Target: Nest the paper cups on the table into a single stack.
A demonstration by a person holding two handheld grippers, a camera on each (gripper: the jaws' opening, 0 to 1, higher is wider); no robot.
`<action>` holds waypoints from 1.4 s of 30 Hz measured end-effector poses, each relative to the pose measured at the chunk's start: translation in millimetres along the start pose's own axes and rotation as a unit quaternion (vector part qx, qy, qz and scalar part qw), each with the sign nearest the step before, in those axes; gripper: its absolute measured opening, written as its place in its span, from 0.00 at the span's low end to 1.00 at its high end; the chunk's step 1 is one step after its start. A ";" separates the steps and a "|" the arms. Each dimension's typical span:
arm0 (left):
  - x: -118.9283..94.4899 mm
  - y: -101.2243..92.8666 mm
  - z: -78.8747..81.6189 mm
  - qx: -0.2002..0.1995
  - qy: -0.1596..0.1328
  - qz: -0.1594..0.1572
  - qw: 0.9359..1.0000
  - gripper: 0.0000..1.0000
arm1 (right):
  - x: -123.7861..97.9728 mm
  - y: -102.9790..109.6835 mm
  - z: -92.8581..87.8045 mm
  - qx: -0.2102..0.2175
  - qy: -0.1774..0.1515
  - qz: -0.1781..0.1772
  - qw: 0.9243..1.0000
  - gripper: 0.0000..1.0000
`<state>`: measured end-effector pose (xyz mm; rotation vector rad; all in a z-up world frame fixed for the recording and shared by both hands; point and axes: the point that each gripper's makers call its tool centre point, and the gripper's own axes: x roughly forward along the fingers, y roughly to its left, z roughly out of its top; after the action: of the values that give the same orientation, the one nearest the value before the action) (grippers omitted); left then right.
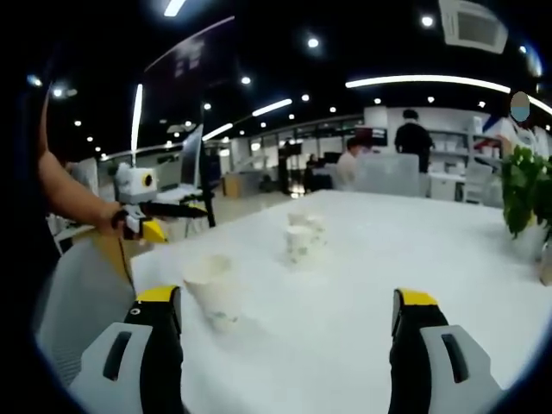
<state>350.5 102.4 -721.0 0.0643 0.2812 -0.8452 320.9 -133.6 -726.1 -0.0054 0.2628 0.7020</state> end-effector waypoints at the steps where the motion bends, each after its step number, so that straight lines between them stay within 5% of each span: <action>1: -5.3 3.4 -3.2 0.000 0.004 0.005 1.000 0.99 | -0.8 -1.6 -0.3 -0.001 0.000 -0.002 1.000 1.00; 14: -42.1 10.6 -27.5 -0.004 0.008 0.045 0.999 0.99 | -5.4 -8.8 -4.8 -0.013 0.003 -0.009 1.000 1.00; 33: -52.1 18.5 -39.1 -0.011 0.023 0.060 0.998 0.93 | -11.4 -8.0 -19.8 -0.011 0.008 -0.021 1.000 1.00; 42: -50.6 26.8 -51.0 -0.040 0.045 0.074 0.995 0.99 | -9.4 -11.1 -28.2 -0.004 0.023 -0.023 0.999 1.00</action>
<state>327.5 165.6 -757.8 0.0471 0.3899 -0.6848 314.4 -150.7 -752.0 -0.0358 0.3037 0.6579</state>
